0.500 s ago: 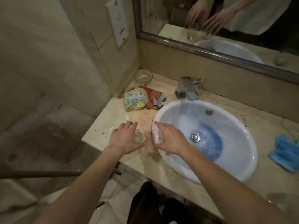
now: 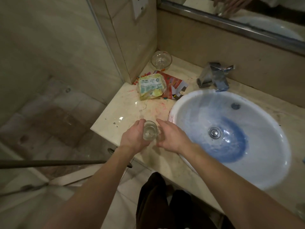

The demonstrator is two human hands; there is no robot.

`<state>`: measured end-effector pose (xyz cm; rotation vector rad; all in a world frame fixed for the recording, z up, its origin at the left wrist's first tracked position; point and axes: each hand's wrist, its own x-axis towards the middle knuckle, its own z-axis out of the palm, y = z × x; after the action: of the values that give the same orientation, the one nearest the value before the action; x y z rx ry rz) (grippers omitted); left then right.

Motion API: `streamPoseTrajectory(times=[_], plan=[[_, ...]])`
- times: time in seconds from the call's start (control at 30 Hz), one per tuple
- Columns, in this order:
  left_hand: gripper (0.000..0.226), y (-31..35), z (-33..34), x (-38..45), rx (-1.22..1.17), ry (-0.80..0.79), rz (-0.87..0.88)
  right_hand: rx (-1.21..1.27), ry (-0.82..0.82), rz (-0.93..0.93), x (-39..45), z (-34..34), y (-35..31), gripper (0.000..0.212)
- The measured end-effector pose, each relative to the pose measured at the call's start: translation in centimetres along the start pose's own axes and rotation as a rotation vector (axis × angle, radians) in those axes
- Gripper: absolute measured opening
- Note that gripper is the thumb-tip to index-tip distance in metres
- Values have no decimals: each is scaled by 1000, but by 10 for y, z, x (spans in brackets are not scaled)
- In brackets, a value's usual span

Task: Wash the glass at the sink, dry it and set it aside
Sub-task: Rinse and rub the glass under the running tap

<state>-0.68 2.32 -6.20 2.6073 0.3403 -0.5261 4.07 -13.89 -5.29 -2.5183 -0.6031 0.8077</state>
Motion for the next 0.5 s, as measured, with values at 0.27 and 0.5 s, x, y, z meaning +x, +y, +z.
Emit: streamPoseTrajectory(times=[0.27,0.5], plan=[[74,-4,2,2,-224,26,3,201,97,-27,11,14,-5,65],[85,16,-11,7,-239,39,99,293,172,-59,4,-7,16,82]])
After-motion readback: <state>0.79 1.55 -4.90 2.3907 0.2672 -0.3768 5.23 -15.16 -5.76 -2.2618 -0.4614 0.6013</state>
